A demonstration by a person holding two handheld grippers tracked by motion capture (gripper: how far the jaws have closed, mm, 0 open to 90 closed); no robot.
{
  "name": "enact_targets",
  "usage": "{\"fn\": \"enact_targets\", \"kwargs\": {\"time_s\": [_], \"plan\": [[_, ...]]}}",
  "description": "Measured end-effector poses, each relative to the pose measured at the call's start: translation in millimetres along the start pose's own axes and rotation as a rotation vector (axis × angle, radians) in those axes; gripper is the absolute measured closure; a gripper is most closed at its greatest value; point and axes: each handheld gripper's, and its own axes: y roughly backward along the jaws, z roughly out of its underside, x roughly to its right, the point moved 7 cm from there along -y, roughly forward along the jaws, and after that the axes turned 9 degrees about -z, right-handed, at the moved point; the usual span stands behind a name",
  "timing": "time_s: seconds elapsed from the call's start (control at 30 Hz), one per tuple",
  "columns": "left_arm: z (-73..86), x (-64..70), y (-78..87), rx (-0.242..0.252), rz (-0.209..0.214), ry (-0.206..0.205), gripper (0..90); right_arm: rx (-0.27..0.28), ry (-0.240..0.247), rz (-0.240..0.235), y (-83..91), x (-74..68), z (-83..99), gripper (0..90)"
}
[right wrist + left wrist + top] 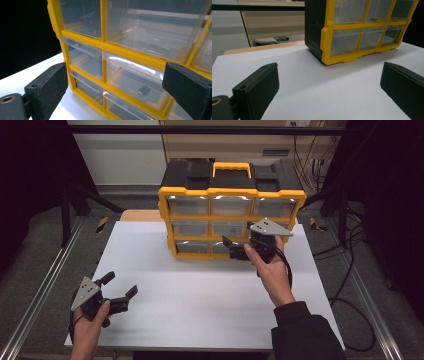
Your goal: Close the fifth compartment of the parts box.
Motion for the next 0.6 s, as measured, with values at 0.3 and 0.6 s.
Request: {"fn": "enact_targets", "kwargs": {"time_s": [0.3,0.6], "plan": [[0.1,-0.2,0.1,-0.001,0.0,0.001,1.7,0.019,-0.011,0.017,17.7,9.6,-1.9,6.0],[-0.6,-1.7,2.7,0.004,-0.003,0.006,1.2,0.025,-0.016,0.045,37.9,22.0,2.7,5.5]]}}
